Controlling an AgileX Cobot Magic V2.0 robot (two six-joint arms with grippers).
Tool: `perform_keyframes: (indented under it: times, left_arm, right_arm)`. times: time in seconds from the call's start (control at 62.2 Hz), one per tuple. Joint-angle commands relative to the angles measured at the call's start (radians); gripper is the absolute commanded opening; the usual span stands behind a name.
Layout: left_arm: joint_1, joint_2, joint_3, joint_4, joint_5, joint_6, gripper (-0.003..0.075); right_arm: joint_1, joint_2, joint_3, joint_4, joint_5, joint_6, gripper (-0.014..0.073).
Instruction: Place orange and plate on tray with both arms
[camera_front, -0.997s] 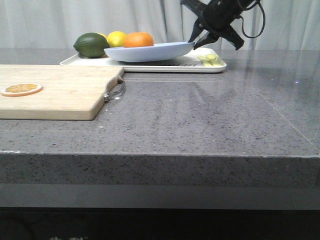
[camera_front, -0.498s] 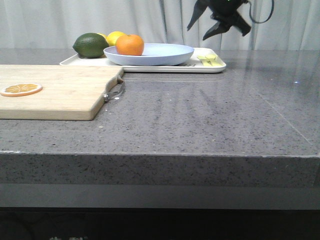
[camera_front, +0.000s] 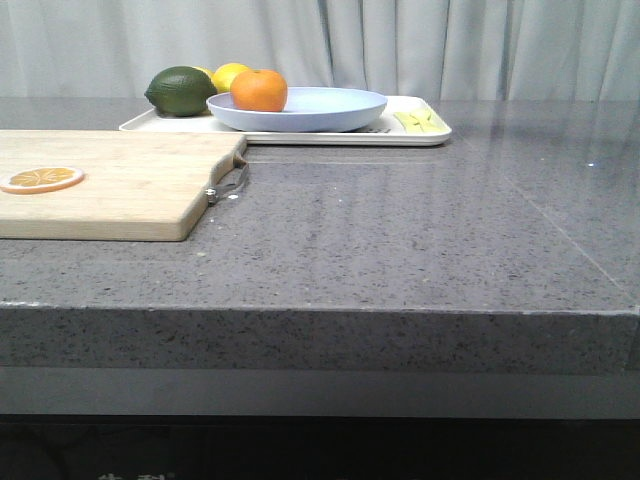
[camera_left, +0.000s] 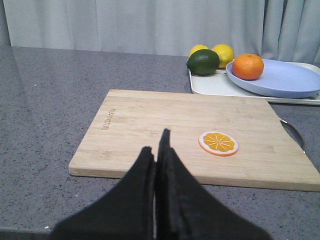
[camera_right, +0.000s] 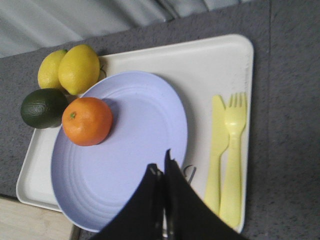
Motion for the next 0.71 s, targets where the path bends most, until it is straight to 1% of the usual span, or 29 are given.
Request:
perform_keyframes:
  times: [0.0,0.096,0.145,0.241,0.386,0.466,0.611,0.691]
  left_arm:
    - [0.001,0.012,-0.025,-0.004,-0.085,-0.008,-0.0018]
    - [0.001,0.012,-0.025,-0.004,-0.085,-0.008,-0.0018]
    - [0.001,0.012,-0.025,-0.004,-0.085,-0.008,-0.0018]
    - [0.001,0.012,-0.025,-0.004,-0.085,-0.008,-0.0018]
    - [0.001,0.012,-0.025,-0.004,-0.085,-0.008,-0.0018]
    - [0.001,0.012,-0.025,-0.004,-0.085,-0.008,-0.0018]
    - [0.001,0.012,-0.025,-0.004,-0.085,-0.008,-0.0018]
    - [0.001,0.012,-0.025,-0.004,-0.085,-0.008,-0.0018]
  right_arm:
    - [-0.007,-0.113,-0.034,-0.009,0.069,-0.038,-0.0060]
    - [-0.007,-0.163,-0.034,-0.019,0.072,-0.040,-0.0060]
    - [-0.007,-0.189,-0.026,-0.030,0.073,-0.062,-0.0060]
    - [-0.007,-0.276,0.058,-0.062,0.073,-0.109,-0.0060]
    - [-0.007,-0.473,0.358,-0.146,0.069,-0.147,-0.0060]
    - [-0.007,-0.571,0.520,-0.240,0.069,-0.177,-0.0060]
    - [-0.007,-0.735,0.784,-0.421,0.068,-0.192,-0.0060]
    - [-0.007,-0.817,0.924,-0.478,0.066,-0.206,-0.0060]
